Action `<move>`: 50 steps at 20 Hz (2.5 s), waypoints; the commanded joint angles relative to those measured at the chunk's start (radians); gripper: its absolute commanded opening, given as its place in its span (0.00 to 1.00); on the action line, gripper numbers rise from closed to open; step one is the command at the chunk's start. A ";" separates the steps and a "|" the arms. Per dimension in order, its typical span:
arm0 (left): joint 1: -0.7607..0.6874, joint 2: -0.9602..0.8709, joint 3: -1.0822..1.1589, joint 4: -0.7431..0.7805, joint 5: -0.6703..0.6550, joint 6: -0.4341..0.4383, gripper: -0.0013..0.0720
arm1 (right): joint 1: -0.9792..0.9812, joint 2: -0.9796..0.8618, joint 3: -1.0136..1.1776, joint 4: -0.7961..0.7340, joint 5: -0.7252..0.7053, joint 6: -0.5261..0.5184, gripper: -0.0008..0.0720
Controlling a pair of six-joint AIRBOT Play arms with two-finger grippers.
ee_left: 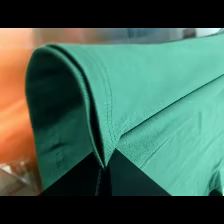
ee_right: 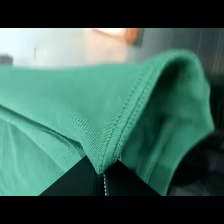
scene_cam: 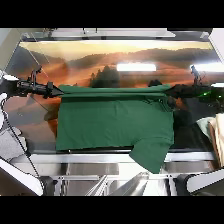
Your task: Fold the shirts.
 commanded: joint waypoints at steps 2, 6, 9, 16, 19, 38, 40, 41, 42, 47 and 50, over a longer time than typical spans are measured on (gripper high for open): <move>-0.019 -0.004 -0.001 0.057 -0.011 -0.036 0.04 | -0.005 -0.001 -0.042 -0.043 0.047 0.017 0.05; -0.047 -0.013 -0.001 0.069 0.022 -0.036 0.04 | -0.005 -0.001 -0.047 -0.042 -0.012 0.014 0.05; -0.058 -0.014 -0.001 0.069 0.033 -0.035 0.04 | -0.005 -0.001 -0.047 -0.042 -0.030 0.014 0.05; -0.055 -0.014 0.000 0.069 0.020 -0.064 0.05 | -0.006 0.007 -0.046 -0.043 -0.030 -0.024 0.30; -0.048 -0.014 0.000 0.069 -0.031 -0.079 0.44 | -0.006 0.030 -0.046 -0.043 -0.039 -0.040 0.30; 0.158 0.442 -0.423 0.281 -0.273 -0.295 0.96 | -0.054 0.669 -0.502 -0.426 0.111 0.552 0.77; 0.176 0.515 -0.606 0.340 -0.189 -0.296 0.96 | -0.055 0.739 -0.648 -0.411 0.068 0.557 0.76; 0.186 0.536 -0.676 0.369 -0.166 -0.297 0.96 | -0.055 0.760 -0.695 -0.409 0.061 0.556 0.76; 0.195 0.550 -0.733 0.401 -0.143 -0.297 0.96 | -0.056 0.777 -0.733 -0.409 0.062 0.556 0.76; 0.222 0.526 -0.879 0.422 -0.044 -0.296 0.96 | -0.056 0.804 -0.790 -0.426 0.103 0.528 0.76; 0.190 0.448 -0.884 0.319 0.007 -0.224 0.84 | -0.056 0.826 -0.801 -0.424 0.105 0.537 0.74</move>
